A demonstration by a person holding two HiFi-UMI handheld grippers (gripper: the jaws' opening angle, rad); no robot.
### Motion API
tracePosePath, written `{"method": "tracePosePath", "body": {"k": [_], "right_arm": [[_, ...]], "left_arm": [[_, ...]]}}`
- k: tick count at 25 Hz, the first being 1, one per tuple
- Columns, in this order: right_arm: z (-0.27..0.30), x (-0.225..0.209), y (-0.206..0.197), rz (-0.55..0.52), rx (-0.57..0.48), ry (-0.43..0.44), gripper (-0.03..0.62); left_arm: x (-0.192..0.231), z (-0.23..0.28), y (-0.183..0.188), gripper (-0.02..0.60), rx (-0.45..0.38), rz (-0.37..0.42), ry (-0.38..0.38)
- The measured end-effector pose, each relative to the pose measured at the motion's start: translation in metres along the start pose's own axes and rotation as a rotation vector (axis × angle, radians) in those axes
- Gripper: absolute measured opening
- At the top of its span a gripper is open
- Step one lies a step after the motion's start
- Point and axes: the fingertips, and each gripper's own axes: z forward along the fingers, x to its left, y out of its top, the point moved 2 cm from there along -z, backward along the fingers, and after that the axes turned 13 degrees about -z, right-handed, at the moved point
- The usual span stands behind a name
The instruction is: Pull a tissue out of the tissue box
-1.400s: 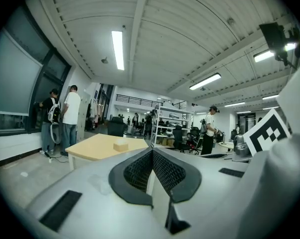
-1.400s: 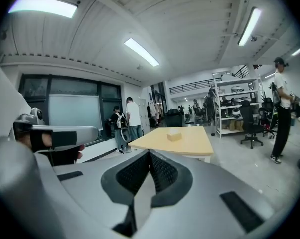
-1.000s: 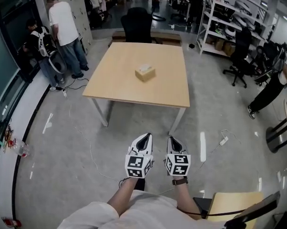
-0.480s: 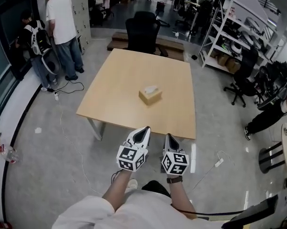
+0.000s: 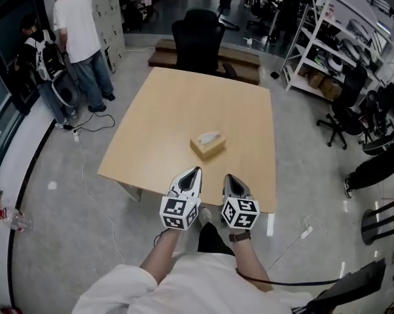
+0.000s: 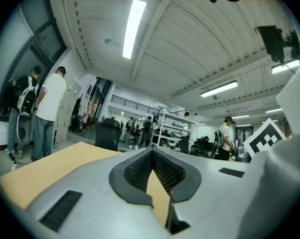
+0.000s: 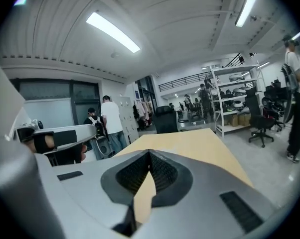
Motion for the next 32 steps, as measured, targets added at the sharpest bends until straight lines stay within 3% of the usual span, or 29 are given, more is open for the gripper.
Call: {"method": "tracePosePath", "body": {"k": [6,8,15,24,28,32], "right_arm": [[0.087,-0.055,0.055,-0.073,-0.101,0.034,-0.005],[0.115,-0.069,0.061,-0.085,-0.098,0.037,-0.005],[0.197,-0.102,0.026,-0.039,0.023,0.081,-0.005],[0.278,-0.095,-0.036,-0.051,0.17,0.179,0.002],[0.308,-0.087,-0.053,-0.103,0.211,0.2,0.24],[0.322,-0.077,-0.065,-0.131,0.215,0.222,0.364]], "left_arm": [[0.029,0.109,0.028,-0.012,-0.031,-0.009,0.019],[0.041,0.138,0.024,-0.012,-0.001,0.006,0.036],[0.092,0.194,-0.013,-0.012,0.115,0.036,0.136],[0.162,0.217,-0.073,-0.012,0.255,-0.038,0.266],[0.175,0.227,-0.079,-0.012,0.275,-0.055,0.294],[0.182,0.228,-0.081,-0.012,0.275,-0.058,0.304]]}}
